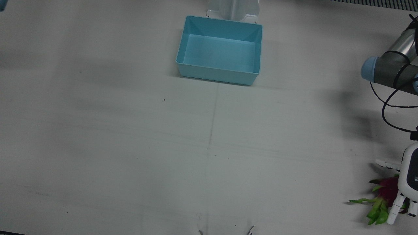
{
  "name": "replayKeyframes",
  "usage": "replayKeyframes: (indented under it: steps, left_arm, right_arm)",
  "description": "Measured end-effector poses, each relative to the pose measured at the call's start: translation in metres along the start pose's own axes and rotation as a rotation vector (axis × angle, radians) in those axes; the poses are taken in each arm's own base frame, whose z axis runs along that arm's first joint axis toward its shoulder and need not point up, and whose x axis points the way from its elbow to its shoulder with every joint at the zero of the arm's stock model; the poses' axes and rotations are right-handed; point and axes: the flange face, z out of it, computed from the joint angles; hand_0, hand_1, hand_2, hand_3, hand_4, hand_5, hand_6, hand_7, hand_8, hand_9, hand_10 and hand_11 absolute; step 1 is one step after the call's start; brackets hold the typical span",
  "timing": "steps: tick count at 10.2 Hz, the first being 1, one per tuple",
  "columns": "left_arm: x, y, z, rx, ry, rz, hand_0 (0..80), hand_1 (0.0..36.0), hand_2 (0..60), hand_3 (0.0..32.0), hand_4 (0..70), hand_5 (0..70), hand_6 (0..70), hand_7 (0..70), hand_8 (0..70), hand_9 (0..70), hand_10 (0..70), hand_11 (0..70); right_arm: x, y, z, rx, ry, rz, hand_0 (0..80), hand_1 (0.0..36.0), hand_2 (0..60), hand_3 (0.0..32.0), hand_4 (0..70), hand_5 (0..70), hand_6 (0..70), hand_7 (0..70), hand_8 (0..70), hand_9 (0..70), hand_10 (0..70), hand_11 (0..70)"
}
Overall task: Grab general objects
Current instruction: 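Close the left hand's fingers around the dragon fruit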
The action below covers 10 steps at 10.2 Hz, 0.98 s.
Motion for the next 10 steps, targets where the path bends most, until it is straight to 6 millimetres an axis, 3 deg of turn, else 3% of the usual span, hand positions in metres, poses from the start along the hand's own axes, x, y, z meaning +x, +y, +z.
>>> replayKeyframes:
  steps: [5, 7, 10]
  left_arm:
    - [-0.0075, 0.0041, 0.0030, 0.002, -0.002, 0.004, 0.0, 0.0, 1.4, 0.0, 70.0, 35.6, 70.0, 70.0, 70.0, 70.0, 70.0, 70.0]
    - [-0.0079, 0.0024, 0.0031, 0.005, -0.002, 0.003, 0.0, 0.0, 6.6, 0.0, 70.0, 36.0, 70.0, 70.0, 70.0, 70.0, 70.0, 70.0]
    - [-0.0045, -0.0019, 0.0028, 0.013, 0.006, -0.005, 0.0, 0.0, 6.7, 0.0, 70.0, 36.0, 70.0, 70.0, 70.0, 70.0, 70.0, 70.0]
  right_arm:
    - [0.0000, 0.0000, 0.0000, 0.000, 0.000, 0.000, 0.0, 0.0, 0.0, 0.0, 0.0, 0.0, 0.0, 0.0, 0.0, 0.0, 0.0, 0.0]
    - [0.0000, 0.0000, 0.0000, 0.000, 0.000, 0.000, 0.0, 0.0, 0.0, 0.0, 0.0, 0.0, 0.0, 0.0, 0.0, 0.0, 0.0, 0.0]
    - [0.0000, 0.0000, 0.0000, 0.000, 0.000, 0.000, 0.0, 0.0, 0.0, 0.0, 0.0, 0.0, 0.0, 0.0, 0.0, 0.0, 0.0, 0.0]
